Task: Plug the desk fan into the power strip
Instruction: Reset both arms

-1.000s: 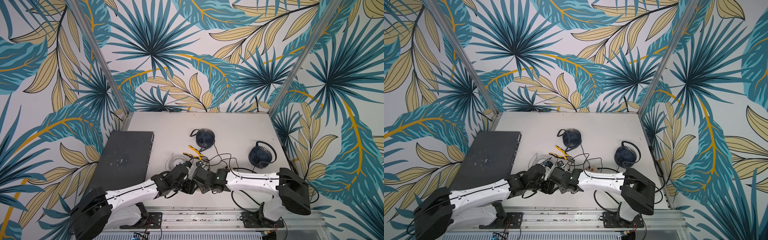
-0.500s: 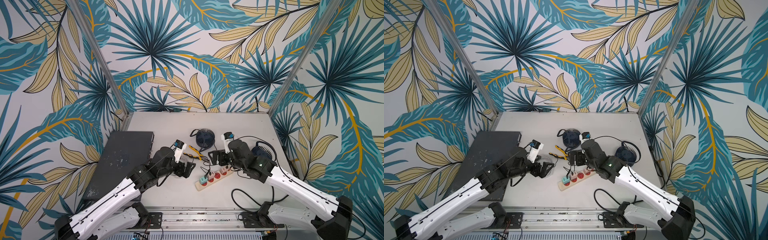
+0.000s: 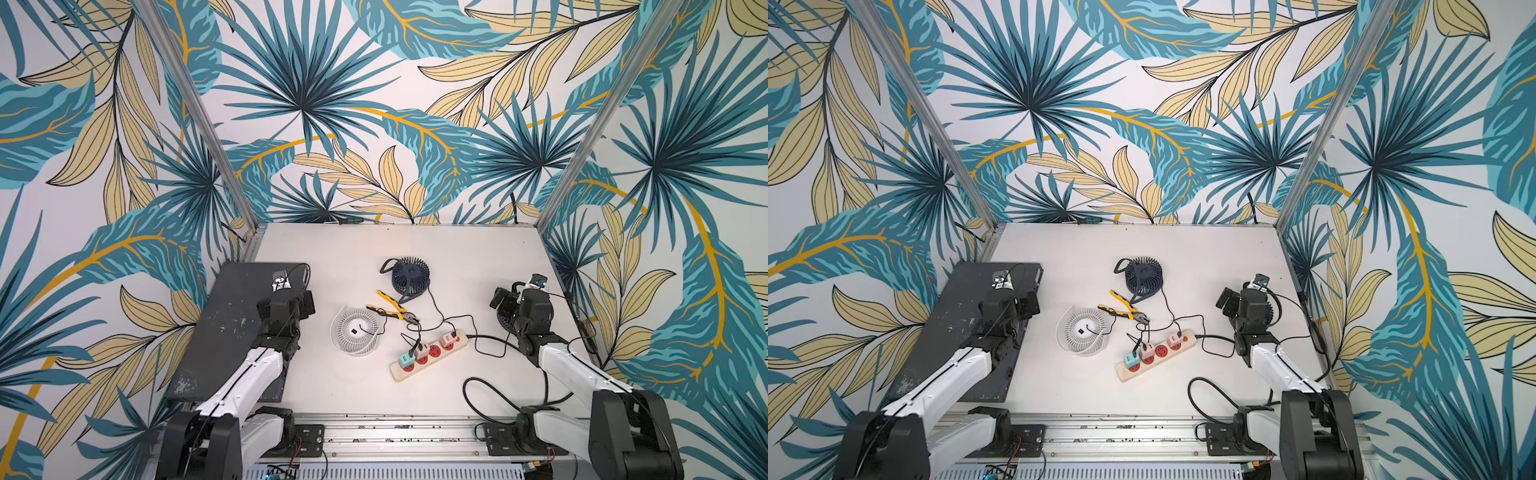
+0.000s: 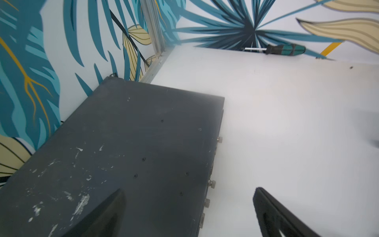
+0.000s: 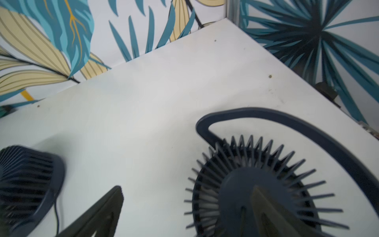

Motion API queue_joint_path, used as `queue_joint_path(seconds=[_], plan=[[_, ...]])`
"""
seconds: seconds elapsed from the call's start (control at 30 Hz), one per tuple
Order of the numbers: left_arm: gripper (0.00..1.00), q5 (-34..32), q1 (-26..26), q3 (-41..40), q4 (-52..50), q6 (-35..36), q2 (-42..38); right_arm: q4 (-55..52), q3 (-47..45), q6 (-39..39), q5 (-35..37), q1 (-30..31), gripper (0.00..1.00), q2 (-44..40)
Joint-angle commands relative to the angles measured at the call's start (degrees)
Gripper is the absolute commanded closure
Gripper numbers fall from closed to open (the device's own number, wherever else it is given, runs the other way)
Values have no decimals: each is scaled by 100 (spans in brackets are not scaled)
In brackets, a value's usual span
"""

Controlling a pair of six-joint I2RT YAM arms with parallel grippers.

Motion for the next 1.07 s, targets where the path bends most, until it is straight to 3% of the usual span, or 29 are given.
queue_joint_path(seconds=[0.0,0.1,0.17,0.2,0.27,0.4,0.5,0.63,0.67,1.03], plan=[[0,550,62,-430,2562,791,662,834,161,-186,106,-167,0,249],[0,1417,53,-375,3104,1163,1113,1089,86,-525,319,-183,0,224],[0,1760,59,-244,3594,1314,1882,1302,-5,-701,335,-227,0,200],[0,1674,78,-306,4170,1220,2254,1528,-79,-867,315,-238,0,208],[0,1391,112,-72,3237,1064,2015,2286,-423,-1288,224,-239,0,291],[0,1342,117,-126,3420,1064,2068,3577,-988,-1702,257,-288,0,678],[0,1351,115,-104,3357,1062,2043,4535,-1161,-2083,-322,-310,0,855],[0,1361,114,-110,3367,1077,2044,5879,-1467,-2300,-955,-375,0,1746],[0,1365,119,-116,3377,1076,2045,5284,-1339,-2259,-1053,-406,0,1582],[0,1405,121,-100,3353,1072,2049,5429,-1343,-2204,-1173,-503,0,1622]])
